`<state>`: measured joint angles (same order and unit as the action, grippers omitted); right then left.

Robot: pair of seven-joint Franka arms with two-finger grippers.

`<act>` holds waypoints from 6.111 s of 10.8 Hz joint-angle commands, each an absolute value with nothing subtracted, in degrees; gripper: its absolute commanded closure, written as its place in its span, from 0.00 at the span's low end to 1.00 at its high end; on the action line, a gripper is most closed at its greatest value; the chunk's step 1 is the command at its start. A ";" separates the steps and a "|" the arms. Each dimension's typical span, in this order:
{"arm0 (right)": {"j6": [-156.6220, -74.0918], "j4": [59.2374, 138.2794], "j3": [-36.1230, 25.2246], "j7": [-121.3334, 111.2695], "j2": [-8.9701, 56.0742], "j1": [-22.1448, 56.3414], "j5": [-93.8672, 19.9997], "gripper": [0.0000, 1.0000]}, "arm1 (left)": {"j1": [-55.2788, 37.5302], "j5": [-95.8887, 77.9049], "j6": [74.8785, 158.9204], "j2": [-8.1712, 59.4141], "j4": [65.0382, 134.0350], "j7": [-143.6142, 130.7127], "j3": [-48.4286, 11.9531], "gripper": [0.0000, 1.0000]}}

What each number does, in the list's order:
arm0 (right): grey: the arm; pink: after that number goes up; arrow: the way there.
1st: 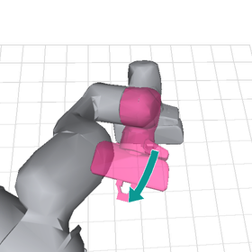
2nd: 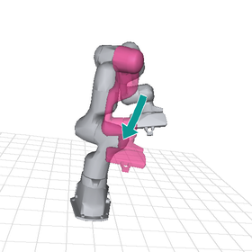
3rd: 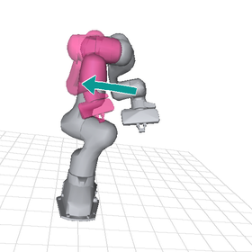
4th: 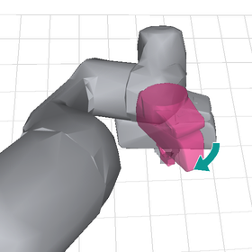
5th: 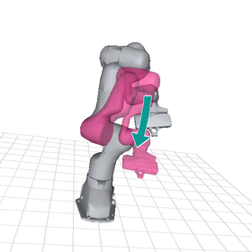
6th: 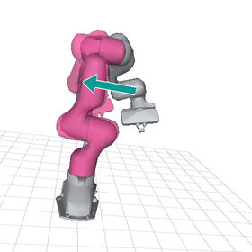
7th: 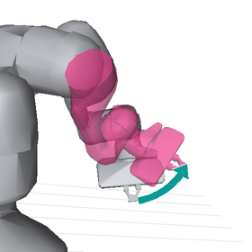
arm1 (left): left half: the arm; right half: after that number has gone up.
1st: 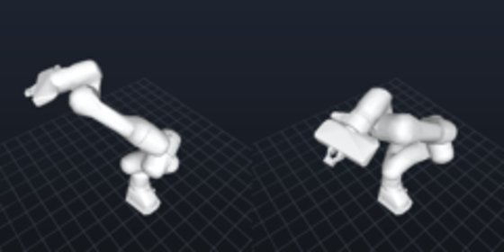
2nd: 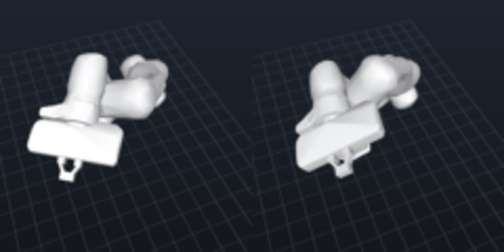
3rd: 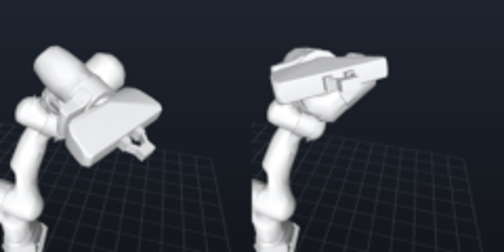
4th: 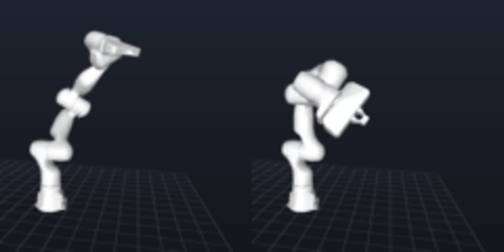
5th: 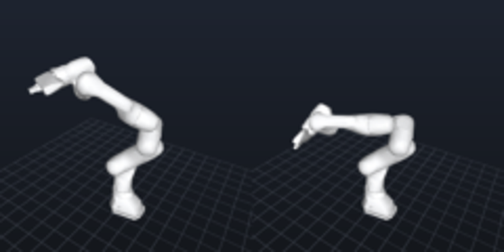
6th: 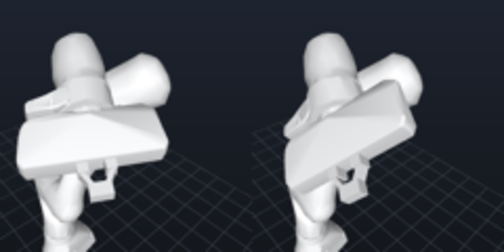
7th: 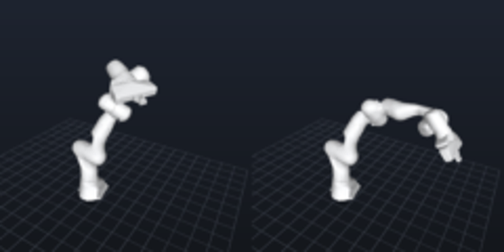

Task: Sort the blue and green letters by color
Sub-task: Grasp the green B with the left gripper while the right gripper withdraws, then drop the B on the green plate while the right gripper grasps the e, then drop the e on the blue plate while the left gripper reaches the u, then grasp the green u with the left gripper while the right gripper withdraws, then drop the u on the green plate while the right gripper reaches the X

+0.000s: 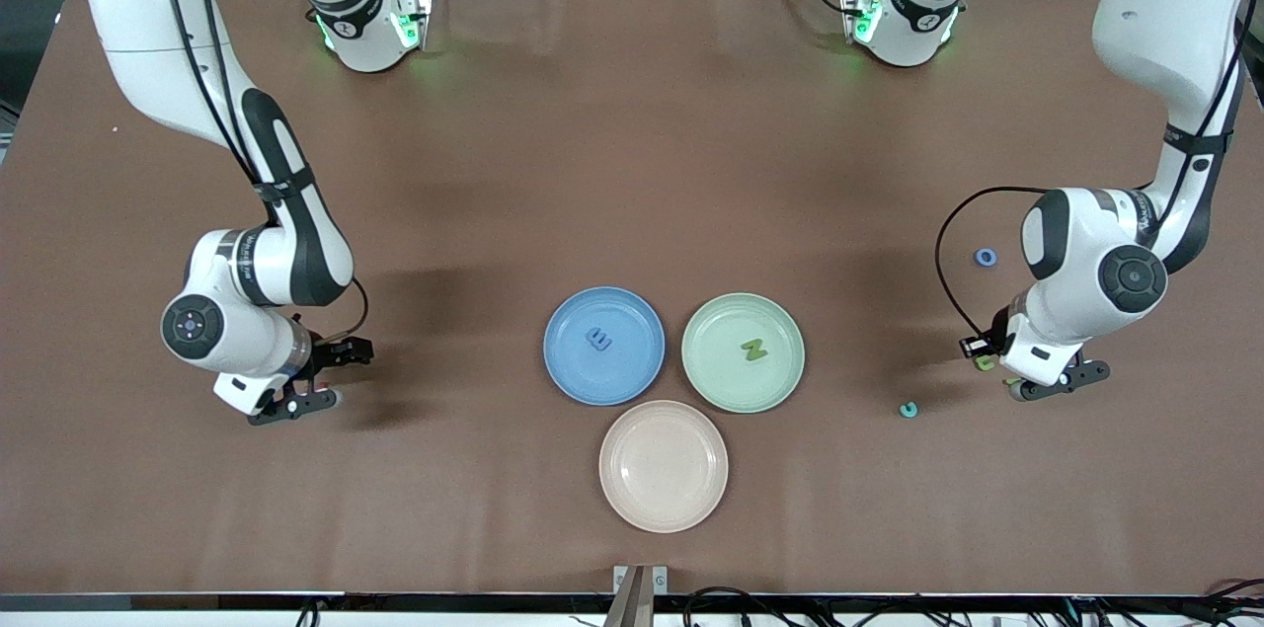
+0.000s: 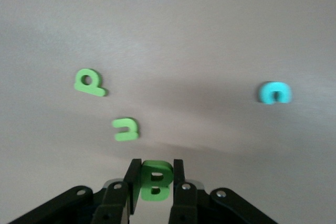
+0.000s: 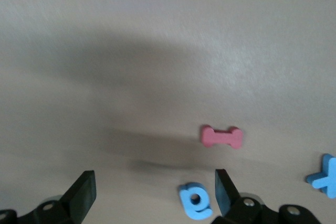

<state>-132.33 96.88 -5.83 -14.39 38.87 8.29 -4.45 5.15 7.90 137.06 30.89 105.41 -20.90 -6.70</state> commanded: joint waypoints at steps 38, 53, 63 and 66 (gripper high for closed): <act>-128.94 88.00 -2.28 43.45 38.49 29.86 -15.20 1.00 | 14.94 18.28 140.62 39.11 101.77 -18.81 -13.97 0.00; -125.77 94.04 -6.33 8.58 35.42 16.72 -6.77 0.00 | 7.58 11.98 137.55 34.98 99.50 -25.98 -13.97 1.00; -135.68 93.96 -6.50 1.81 38.75 -2.01 -4.04 0.00 | -16.86 6.24 135.53 39.02 92.46 -58.88 -12.31 1.00; -141.50 94.04 -6.42 9.14 42.36 -5.00 -4.57 0.00 | -18.19 7.64 135.53 38.94 92.55 -55.12 -10.38 0.00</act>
<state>-138.59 94.27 -7.42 4.73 39.87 -2.16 -5.33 -17.25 7.50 136.56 38.55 94.15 -57.50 -12.40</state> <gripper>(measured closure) 0.000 0.564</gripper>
